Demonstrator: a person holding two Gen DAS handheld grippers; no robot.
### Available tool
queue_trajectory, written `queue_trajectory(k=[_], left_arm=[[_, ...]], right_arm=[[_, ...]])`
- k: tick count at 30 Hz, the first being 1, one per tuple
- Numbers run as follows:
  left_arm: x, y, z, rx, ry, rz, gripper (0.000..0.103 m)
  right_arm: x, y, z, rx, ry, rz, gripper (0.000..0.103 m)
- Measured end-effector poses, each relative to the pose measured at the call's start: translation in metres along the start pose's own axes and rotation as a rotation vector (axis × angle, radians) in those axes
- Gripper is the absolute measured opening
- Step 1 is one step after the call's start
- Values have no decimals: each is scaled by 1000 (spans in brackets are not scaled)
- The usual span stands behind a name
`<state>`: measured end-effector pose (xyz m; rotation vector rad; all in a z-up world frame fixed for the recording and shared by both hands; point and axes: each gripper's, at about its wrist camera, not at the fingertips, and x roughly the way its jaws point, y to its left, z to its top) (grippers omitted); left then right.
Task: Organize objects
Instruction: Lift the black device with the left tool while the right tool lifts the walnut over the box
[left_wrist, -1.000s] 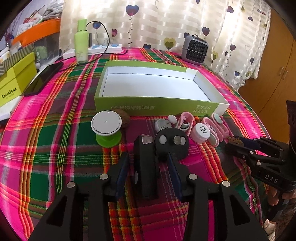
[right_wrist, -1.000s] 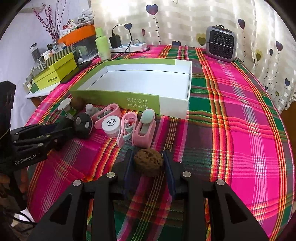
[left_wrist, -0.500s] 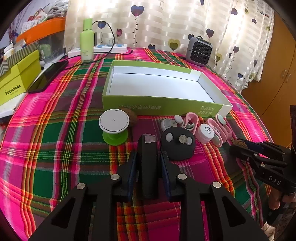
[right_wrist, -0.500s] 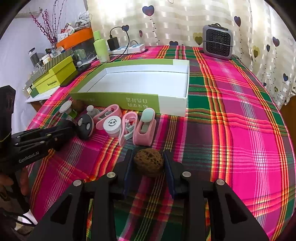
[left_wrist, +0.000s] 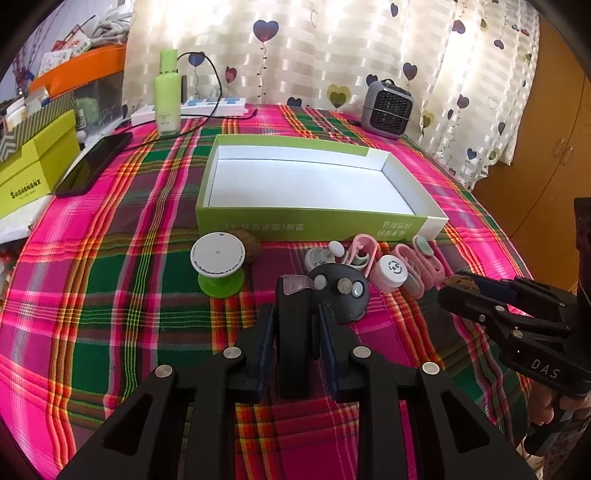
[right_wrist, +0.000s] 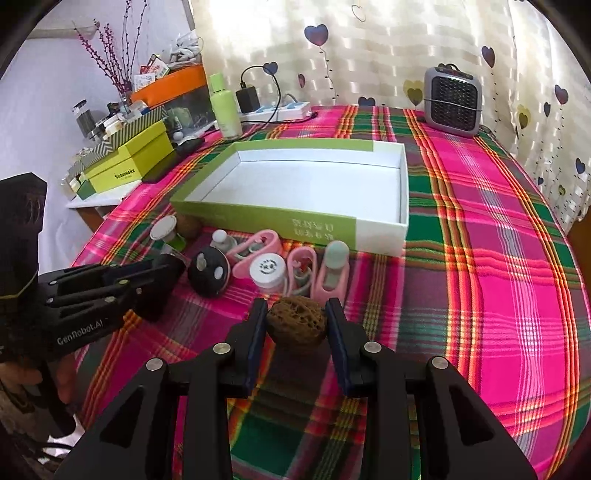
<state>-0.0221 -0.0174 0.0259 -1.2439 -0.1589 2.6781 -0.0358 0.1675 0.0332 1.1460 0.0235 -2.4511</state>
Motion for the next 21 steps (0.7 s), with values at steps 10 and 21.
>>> queue_trajectory(k=[10,21], left_arm=[[-6,0,9,-2,-24,-4,22],[1,5,10,-7,-2,3,21]], right_arm=[[0,8,10,-12,-19,16,33],[4,9,16,-3,-19,20,33]])
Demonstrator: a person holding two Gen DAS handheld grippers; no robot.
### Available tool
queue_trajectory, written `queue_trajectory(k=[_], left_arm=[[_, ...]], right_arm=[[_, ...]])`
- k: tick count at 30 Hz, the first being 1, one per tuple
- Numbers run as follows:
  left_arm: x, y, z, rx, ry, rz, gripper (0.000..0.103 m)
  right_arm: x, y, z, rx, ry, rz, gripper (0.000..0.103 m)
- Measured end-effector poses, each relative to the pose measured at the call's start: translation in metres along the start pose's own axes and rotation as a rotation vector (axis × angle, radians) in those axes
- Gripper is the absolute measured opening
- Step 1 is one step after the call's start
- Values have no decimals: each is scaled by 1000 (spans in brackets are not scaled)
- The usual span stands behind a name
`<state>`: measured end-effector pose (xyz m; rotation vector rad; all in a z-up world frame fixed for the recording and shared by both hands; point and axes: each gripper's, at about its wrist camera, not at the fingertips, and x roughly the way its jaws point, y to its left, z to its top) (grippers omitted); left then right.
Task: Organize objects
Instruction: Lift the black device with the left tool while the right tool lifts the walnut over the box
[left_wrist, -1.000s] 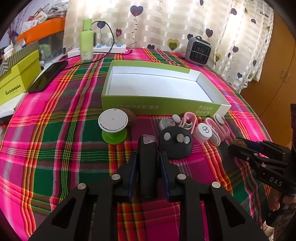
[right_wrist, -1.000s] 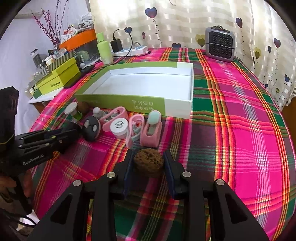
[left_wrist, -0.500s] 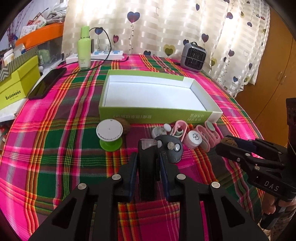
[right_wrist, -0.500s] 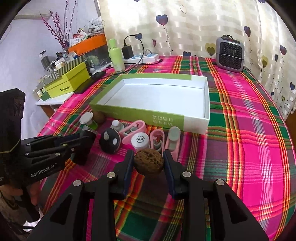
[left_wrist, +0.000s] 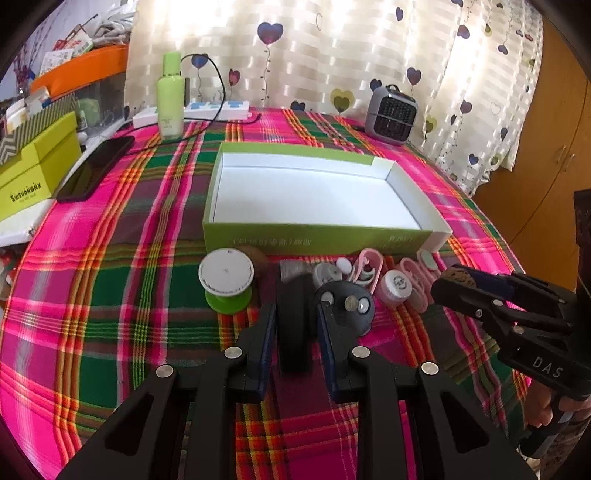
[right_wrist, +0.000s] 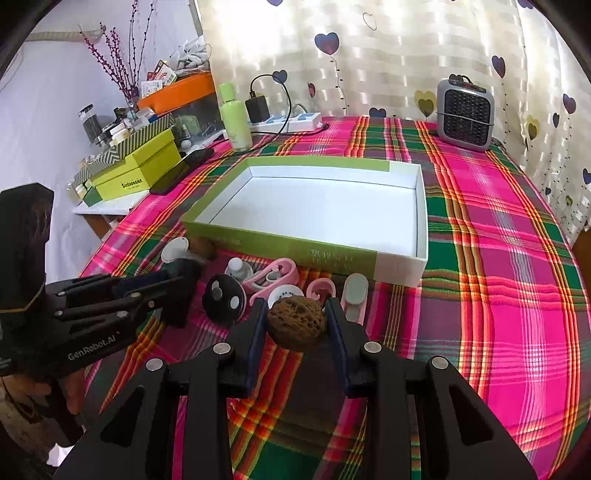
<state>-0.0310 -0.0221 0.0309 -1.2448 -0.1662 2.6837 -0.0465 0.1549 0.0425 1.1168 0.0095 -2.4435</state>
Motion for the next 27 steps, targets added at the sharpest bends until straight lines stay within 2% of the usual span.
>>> queue_trajectory(k=[11,16,20,27], left_arm=[[9,2,-3,-9,7,5,22],[18,4,-1,-25,24,3,28],[21,1,-1,-15,21,27,27],[21,2,-1,-15,14,28,27]], right_arm=[[2,0,-1,-1,4,4,33],[5,2,-2,0,11,7,33],[5,3,-2,-2,14,6,33],[5,4,-3,-1,16,6,33]])
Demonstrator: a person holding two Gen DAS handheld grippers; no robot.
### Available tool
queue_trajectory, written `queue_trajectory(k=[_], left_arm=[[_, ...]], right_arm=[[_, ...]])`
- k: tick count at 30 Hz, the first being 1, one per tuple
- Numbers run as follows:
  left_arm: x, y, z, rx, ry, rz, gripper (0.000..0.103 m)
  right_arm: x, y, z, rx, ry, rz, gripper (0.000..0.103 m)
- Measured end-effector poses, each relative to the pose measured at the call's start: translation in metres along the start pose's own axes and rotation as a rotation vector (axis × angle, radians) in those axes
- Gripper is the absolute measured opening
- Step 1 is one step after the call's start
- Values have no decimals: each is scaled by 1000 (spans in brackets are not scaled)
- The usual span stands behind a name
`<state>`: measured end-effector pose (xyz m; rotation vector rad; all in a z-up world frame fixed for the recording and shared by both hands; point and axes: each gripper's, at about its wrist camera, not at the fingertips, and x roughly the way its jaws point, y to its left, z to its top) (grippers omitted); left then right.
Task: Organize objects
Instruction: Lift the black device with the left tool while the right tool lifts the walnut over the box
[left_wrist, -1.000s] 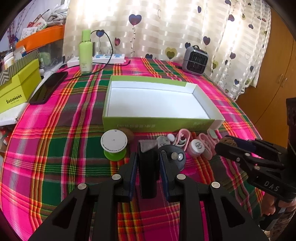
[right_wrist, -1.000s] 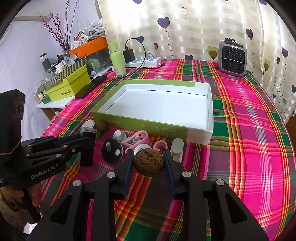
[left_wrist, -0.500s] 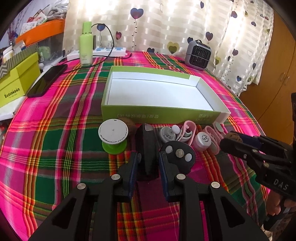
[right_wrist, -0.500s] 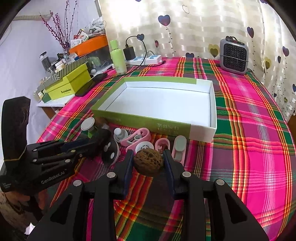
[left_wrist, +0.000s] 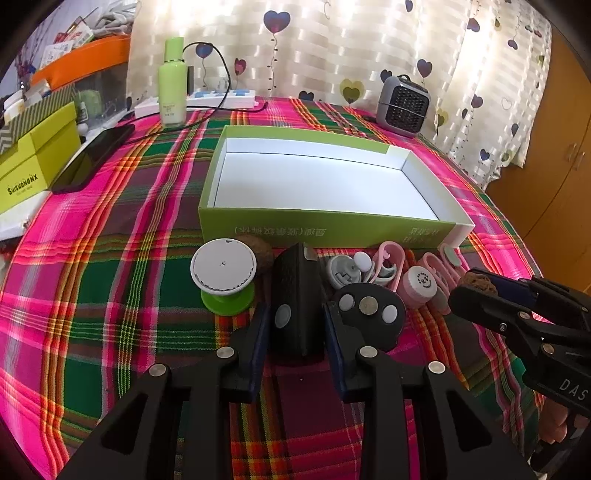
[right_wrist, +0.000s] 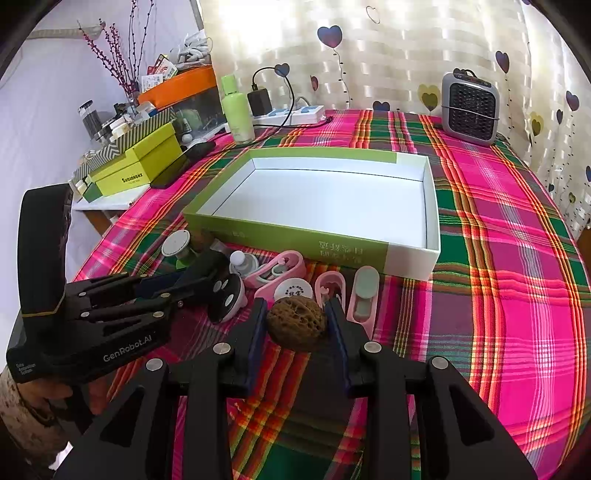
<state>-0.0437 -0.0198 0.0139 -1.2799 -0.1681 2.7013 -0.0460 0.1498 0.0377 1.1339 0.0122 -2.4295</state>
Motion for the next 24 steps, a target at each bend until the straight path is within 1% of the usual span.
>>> queue_trajectory(k=[3,6,12,18,24], left_arm=[[-3,0,0,-8,-6,2,27],[-14,-1,4,-2,-31,-7,27],[-27,-3,19,2,-64,-37,27],[-25,-5,34,7,-78,-44,27],[-12,-2,54,3,-72,-59,27]], right_arm=[[0,0,0,-2,0,-1,33],[0,1,1,-3,-6,-3,33],[-3,2,12,-6,-25,-4,33],[0,2,31,-13,-51,0,33],[19,-8,59,8,-49,13,33]])
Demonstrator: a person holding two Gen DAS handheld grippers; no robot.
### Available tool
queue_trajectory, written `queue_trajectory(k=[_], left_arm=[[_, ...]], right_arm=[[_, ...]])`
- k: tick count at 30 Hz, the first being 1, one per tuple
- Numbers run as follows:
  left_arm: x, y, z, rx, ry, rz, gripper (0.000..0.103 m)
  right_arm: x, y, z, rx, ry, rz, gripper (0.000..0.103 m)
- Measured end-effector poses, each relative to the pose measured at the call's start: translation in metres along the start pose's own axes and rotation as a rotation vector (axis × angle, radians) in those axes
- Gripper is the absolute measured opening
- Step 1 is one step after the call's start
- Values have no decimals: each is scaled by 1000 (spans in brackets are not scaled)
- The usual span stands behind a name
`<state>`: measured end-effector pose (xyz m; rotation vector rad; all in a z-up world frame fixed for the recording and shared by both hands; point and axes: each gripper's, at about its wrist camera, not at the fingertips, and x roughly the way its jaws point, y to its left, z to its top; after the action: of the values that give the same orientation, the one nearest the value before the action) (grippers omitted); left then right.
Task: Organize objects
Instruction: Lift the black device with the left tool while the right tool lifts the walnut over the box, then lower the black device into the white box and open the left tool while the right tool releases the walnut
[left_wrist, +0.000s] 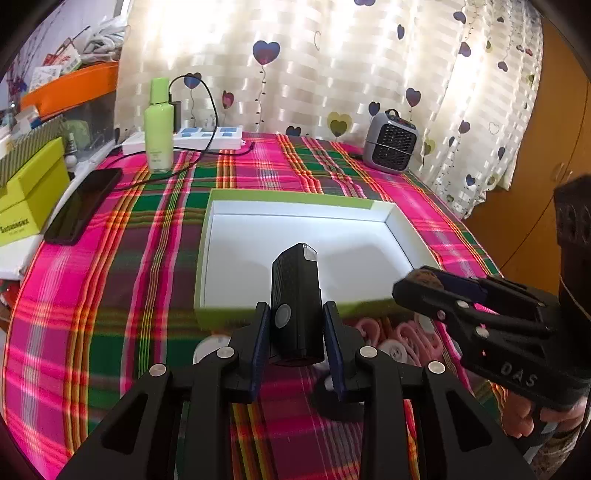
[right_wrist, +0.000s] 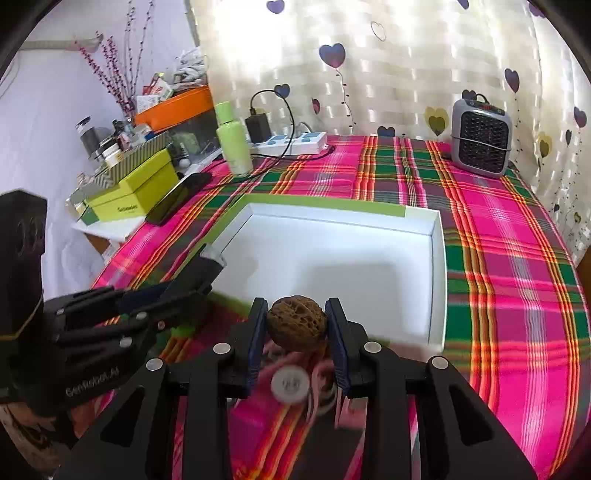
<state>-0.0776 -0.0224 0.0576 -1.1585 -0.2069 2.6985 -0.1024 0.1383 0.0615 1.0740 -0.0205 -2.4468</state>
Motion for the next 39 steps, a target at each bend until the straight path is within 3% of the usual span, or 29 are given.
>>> queue_trajectory(k=[24,39], left_arm=[[85,23,57,-32,78,5,27],[102,24,66,-19,94,39,27]], right_arm=[[97,-45,61,92,99,-34,33],[113,-46,67,67,135,-77,33]])
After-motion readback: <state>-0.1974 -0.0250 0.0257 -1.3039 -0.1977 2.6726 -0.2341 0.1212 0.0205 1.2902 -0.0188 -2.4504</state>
